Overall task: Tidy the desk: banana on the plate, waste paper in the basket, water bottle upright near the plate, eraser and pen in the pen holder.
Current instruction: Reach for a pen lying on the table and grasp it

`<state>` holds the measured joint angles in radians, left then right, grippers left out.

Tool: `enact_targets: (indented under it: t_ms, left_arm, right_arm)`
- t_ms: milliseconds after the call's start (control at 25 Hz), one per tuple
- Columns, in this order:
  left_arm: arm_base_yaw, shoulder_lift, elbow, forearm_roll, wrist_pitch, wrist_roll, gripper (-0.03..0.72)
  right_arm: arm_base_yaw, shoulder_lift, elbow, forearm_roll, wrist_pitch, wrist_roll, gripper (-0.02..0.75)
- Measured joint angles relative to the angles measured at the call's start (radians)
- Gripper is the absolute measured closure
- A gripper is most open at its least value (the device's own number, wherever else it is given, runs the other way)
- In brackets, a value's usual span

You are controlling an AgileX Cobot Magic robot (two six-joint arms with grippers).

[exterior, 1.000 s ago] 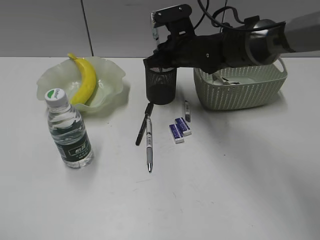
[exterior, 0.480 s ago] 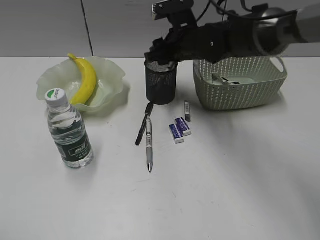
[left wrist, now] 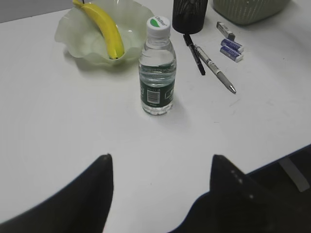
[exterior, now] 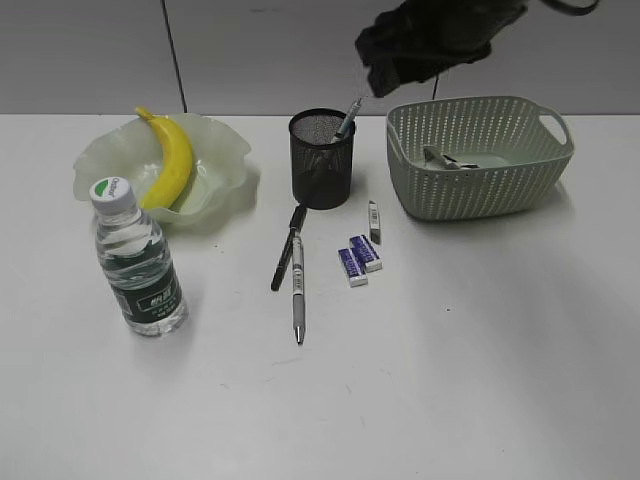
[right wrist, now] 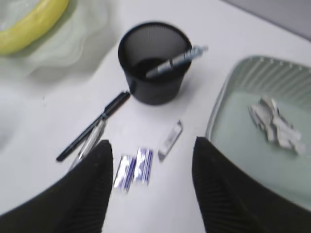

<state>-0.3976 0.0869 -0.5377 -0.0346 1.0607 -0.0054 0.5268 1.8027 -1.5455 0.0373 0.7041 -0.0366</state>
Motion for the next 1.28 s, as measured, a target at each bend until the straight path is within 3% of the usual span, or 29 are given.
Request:
enact_targets:
  t_ms: [160, 680, 1280]
  left_arm:
    - [0.0, 0.0, 0.0, 0.0, 0.0, 0.0, 0.22]
    - [0.0, 0.0, 0.0, 0.0, 0.0, 0.0, 0.22]
    - [0.0, 0.0, 0.0, 0.0, 0.0, 0.0, 0.22]
  right_arm:
    - [0.0, -0.139, 0.036, -0.025, 0.2, 0.052, 0.314]
    - [0.0, -0.78, 0.507, -0.029, 0.407, 0.061, 0.312]
    - [0.0, -1.554, 0.932, -0.027, 0.446, 0.056, 0.312]
